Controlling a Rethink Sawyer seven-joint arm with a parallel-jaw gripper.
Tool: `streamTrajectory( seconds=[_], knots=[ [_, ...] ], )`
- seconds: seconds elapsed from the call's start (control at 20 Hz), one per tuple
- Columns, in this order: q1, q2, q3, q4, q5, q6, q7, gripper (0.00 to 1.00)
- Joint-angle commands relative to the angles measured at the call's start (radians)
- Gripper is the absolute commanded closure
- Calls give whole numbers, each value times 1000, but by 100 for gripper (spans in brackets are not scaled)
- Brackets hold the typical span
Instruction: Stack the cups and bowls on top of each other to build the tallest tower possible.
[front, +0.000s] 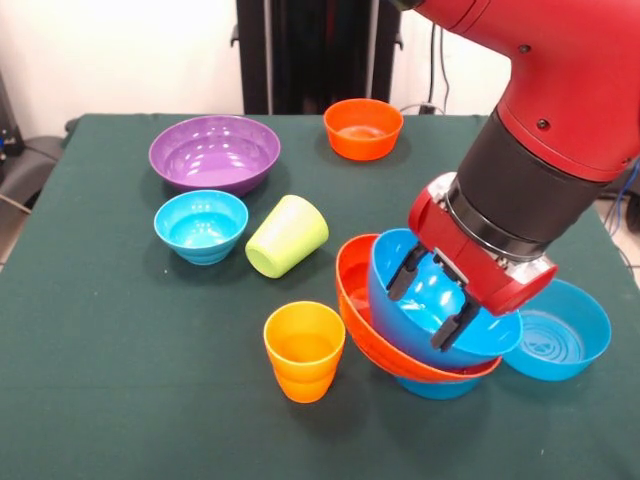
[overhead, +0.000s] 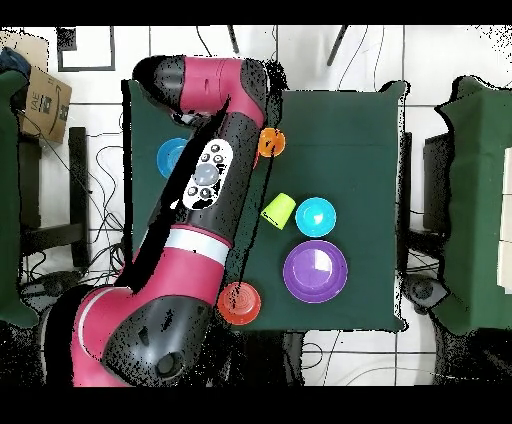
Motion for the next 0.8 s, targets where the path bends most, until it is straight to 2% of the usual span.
streamTrajectory(
  seconds=[0.05,0.8],
  knots=[
    [-33,-6,94,-32,8,126,40,0],
    [-37,-5,93,-52,12,160,49,0]
  ],
)
